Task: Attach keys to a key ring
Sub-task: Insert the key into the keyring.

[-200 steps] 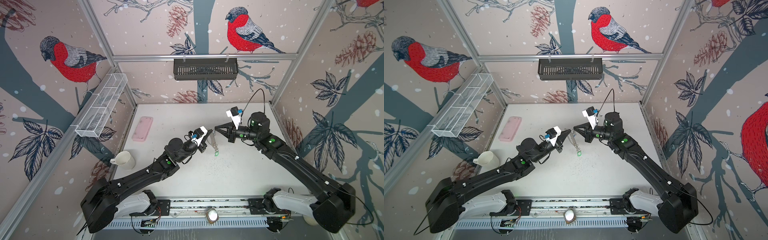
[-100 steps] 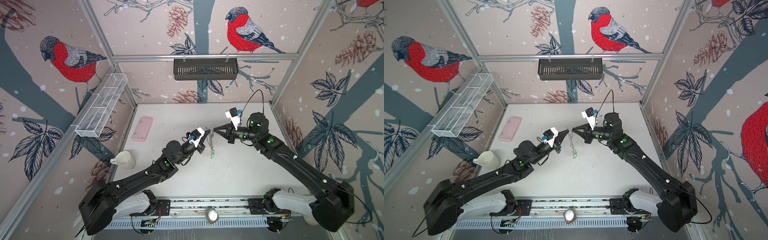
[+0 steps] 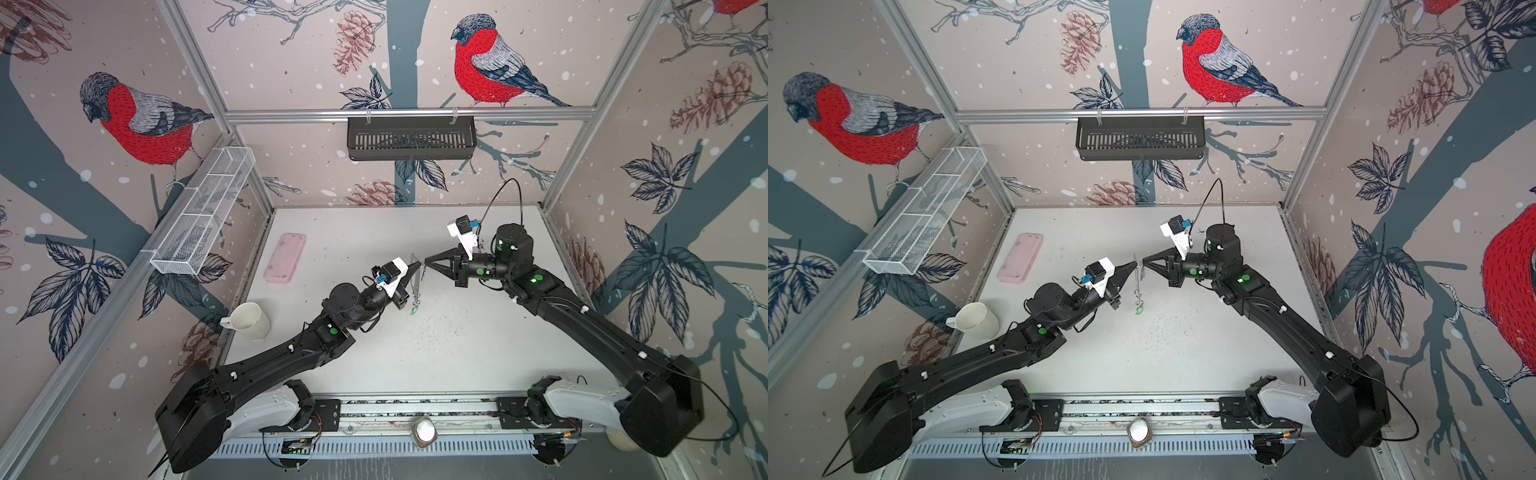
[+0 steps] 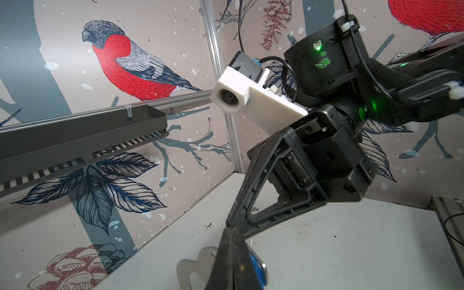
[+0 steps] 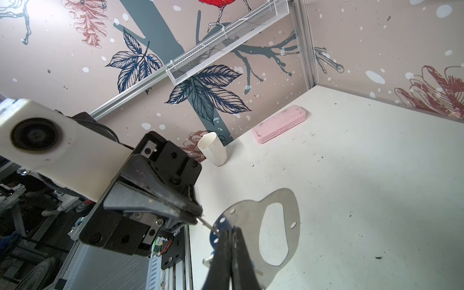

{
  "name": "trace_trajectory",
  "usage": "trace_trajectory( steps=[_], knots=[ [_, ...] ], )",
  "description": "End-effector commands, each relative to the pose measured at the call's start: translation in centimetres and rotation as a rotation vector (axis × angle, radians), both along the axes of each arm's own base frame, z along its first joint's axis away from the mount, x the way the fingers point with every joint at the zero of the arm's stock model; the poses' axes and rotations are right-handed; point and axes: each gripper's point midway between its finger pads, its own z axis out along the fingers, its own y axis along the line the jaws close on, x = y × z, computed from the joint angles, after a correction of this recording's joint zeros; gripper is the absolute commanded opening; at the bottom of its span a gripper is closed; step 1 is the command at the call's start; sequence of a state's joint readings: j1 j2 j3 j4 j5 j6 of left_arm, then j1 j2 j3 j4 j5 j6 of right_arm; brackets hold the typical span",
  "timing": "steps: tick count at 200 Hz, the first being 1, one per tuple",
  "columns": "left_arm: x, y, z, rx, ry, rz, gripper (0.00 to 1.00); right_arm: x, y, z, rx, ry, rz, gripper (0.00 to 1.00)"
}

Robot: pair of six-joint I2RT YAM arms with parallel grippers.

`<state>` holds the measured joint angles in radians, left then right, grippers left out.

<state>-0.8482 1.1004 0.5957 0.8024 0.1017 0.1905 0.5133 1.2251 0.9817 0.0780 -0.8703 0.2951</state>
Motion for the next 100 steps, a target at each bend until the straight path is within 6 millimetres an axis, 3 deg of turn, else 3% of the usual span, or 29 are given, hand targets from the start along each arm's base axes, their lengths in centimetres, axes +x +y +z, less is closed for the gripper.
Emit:
trace_trajectory(
  steps=[1, 14, 38, 57, 100],
  knots=[
    [-1.1, 1.0, 4.6, -0.14, -0.131, -0.004, 0.0, 0.1, -0.3, -1.0, -0.032, 0.045, -0.011, 0.03],
    [-1.0, 1.1, 4.7, -0.143, -0.131, -0.003, 0.0, 0.4, -0.6, -0.9, -0.03, 0.045, -0.026, 0.13],
    [-1.0, 1.1, 4.7, -0.141, -0.131, -0.003, 0.0, 1.1, -1.7, -0.2, 0.003, 0.036, -0.063, 0.17],
    [-1.0, 1.1, 4.7, -0.139, -0.132, -0.003, 0.0, 1.1, -2.3, 0.5, 0.026, 0.02, -0.074, 0.32],
    [-1.2, 0.9, 4.7, -0.13, -0.134, -0.017, 0.0, 1.1, -2.9, 2.1, 0.053, -0.034, -0.088, 0.41]
  ],
)
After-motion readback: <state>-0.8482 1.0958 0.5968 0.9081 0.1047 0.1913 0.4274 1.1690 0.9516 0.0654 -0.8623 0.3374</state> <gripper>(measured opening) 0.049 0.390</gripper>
